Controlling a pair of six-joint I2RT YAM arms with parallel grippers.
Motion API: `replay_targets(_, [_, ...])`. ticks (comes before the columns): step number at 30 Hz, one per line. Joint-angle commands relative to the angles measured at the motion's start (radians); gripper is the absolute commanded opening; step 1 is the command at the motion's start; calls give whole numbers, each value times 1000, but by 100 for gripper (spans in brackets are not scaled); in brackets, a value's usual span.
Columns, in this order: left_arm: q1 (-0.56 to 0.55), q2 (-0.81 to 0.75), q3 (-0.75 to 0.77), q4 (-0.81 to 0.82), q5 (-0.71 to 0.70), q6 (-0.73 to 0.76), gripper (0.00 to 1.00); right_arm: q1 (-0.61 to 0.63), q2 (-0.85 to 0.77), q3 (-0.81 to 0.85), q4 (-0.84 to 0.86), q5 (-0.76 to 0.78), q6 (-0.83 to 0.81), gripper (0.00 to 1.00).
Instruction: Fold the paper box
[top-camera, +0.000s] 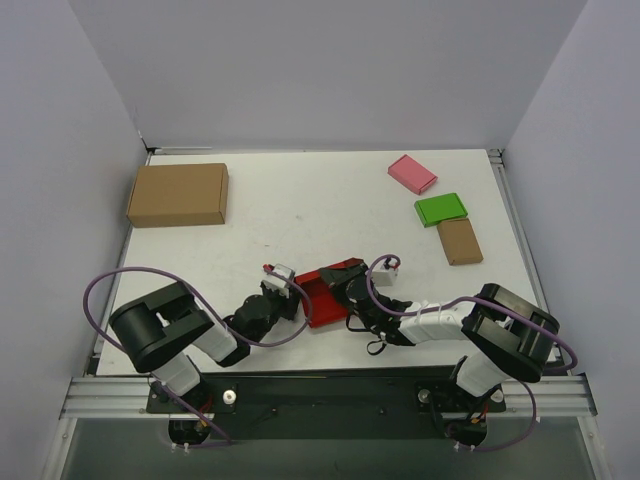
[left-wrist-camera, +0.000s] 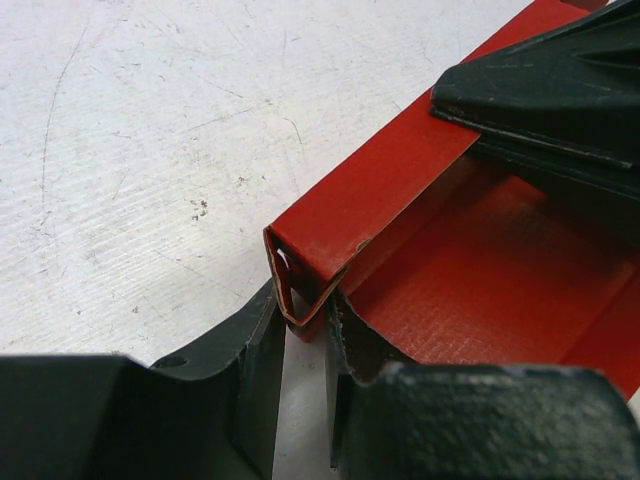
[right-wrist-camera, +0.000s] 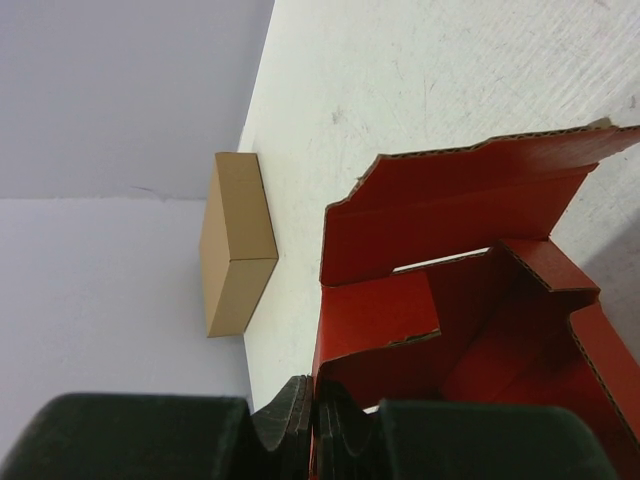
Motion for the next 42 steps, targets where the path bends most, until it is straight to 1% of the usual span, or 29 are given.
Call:
replay_targets(1, [-1,0,61,222,28,-5,0,48,17,-11,-80,-112,-8,0])
replay_targets(3, [-4,-14,73,142,-50,-36,0,48,17,-9,-91,-110,-5,0])
replay_targets(6, [-9,-45,82,50,-124,-62,0,48,11,-4,-103,-108,-6,0])
replay_targets(8, [-20,-56,97,-26,-210,-83,0,49,11,-1,-112,-110,-3,0])
replay_targets(10, [-24,-62,103,-59,-256,-88,0,50,9,0,-119,-107,-1,0])
replay_targets(14, [-24,-59,105,-82,-270,-102,0,50,12,2,-128,-108,3,0])
replay_targets(17, [-24,-42,85,-1,-215,-63,0,50,15,-1,-126,-110,14,0])
replay_targets(19, [-27,-37,91,-14,-220,-68,0,50,12,-3,-126,-108,17,0])
replay_targets(20, [-27,-37,96,-55,-233,-68,0,48,11,-1,-134,-105,15,0])
replay_targets(22, [-27,-43,103,-83,-277,-66,0,49,0,0,-146,-101,17,0])
replay_targets(25, [-32,-54,128,-158,-335,-51,0,50,-23,8,-195,-84,17,0])
replay_targets(28, [-35,-62,159,-267,-391,-34,0,54,-49,19,-247,-73,18,0])
replay_targets(31, [-38,-59,177,-321,-438,-22,0,66,-75,43,-310,-46,2,0])
replay_targets(33, [-38,-59,179,-335,-451,-10,0,69,-91,48,-341,-32,-6,0])
replay_targets(36, [-36,-91,177,-359,-411,-8,0,69,-112,40,-343,-29,-23,1])
replay_targets(38, [-36,-117,196,-448,-369,-32,0,68,-153,29,-339,-26,-67,8])
replay_targets(39, [-33,-140,202,-471,-353,-39,0,69,-175,25,-341,-18,-87,19])
replay_targets(40, [-29,-152,211,-549,-330,-63,0,69,-198,22,-358,-15,-110,25])
replay_targets(41, [-6,-163,243,-601,-270,-80,0,71,-251,19,-375,-7,-162,29])
replay_targets(42, [3,-178,254,-649,-247,-95,0,72,-282,20,-398,-4,-182,38])
